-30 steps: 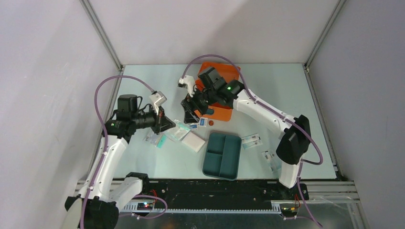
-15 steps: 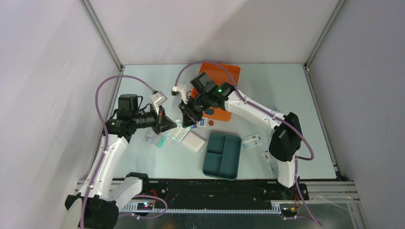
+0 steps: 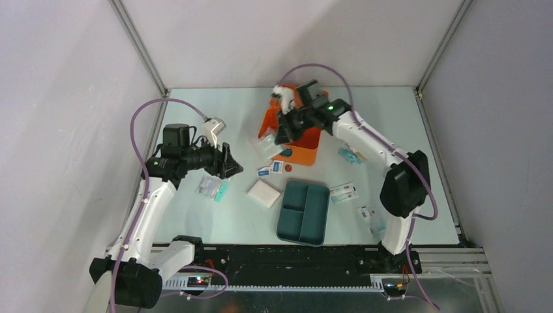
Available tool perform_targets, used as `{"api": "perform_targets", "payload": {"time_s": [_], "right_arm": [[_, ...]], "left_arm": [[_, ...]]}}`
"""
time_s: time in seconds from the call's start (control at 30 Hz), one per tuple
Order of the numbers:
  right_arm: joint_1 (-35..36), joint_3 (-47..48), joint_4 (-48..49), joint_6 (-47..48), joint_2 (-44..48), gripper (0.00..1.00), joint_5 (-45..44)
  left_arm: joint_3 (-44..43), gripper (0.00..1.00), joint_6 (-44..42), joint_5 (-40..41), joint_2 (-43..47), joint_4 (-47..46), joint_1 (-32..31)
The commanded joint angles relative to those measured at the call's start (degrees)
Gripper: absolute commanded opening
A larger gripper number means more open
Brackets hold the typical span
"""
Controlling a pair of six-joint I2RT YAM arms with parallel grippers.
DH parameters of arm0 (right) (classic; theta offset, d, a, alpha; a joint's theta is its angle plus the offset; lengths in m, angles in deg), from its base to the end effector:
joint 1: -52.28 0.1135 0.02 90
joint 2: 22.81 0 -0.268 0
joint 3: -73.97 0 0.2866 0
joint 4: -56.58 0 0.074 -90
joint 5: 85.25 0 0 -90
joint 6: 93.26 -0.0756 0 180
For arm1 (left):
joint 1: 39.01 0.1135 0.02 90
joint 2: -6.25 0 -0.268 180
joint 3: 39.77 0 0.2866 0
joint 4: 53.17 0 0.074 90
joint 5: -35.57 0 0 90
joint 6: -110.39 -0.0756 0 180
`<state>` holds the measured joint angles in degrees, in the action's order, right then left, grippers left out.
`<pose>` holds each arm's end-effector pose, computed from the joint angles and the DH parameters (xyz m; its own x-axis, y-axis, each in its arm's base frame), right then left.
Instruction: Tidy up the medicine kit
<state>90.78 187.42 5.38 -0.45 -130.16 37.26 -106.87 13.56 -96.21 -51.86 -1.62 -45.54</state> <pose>0.3520 0.3319 0.3022 -0.5134 -0.4612 -0.7237 -0.8481 0.4017 0.3456 0.2501 -0.0793 0.2977 -0.5991 0.1578 -0.7849 0.6482 0.6711 -0.3598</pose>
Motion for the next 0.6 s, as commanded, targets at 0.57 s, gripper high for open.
{"api": "perform_targets", "payload": {"time_s": [0.57], "right_arm": [[-19.7, -9.7, 16.9, -36.6, 1.1, 0.00, -7.4]], "left_arm": [[-3.7, 0.74, 5.3, 4.5, -2.9, -2.3, -0.2]]}}
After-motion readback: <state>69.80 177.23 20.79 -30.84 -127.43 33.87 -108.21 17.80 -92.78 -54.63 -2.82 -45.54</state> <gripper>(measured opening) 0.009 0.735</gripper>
